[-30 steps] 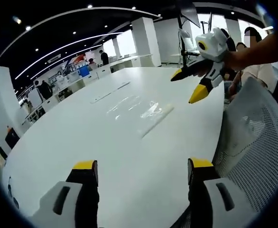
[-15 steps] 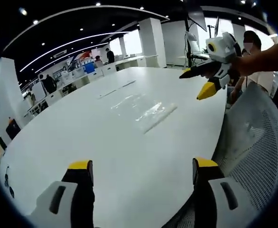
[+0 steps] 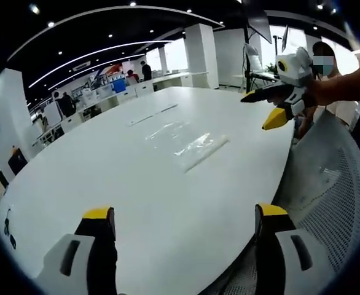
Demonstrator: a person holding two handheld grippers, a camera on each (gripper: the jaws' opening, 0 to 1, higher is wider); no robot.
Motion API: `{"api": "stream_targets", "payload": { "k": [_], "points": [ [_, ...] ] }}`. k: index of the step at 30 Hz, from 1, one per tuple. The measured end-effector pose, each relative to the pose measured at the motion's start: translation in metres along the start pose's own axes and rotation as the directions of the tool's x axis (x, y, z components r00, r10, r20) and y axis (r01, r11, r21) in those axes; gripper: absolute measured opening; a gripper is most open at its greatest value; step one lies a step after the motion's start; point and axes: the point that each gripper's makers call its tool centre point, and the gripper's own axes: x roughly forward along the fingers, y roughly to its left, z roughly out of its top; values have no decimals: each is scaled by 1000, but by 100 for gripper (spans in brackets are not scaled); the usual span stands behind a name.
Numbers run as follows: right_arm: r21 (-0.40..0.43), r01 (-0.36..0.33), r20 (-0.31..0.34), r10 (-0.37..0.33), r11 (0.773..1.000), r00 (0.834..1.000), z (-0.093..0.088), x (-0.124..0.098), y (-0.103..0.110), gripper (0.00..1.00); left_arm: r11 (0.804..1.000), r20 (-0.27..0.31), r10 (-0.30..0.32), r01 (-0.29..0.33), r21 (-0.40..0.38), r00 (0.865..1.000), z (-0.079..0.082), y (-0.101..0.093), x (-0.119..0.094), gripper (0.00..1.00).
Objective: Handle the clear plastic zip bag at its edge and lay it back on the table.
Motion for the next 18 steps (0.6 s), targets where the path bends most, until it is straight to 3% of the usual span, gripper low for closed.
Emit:
{"api": "stream_targets", "payload": {
  "k": [9, 18],
  "points": [
    [20, 44, 36, -45, 999, 998, 1, -12, 1, 98, 1000, -4, -4, 4, 12, 1000, -7, 0, 3, 93],
    [116, 92, 67, -101, 989, 993, -8, -27, -8, 99, 1000, 10, 7, -7, -13, 1000, -8, -1, 2, 92]
  ]
}}
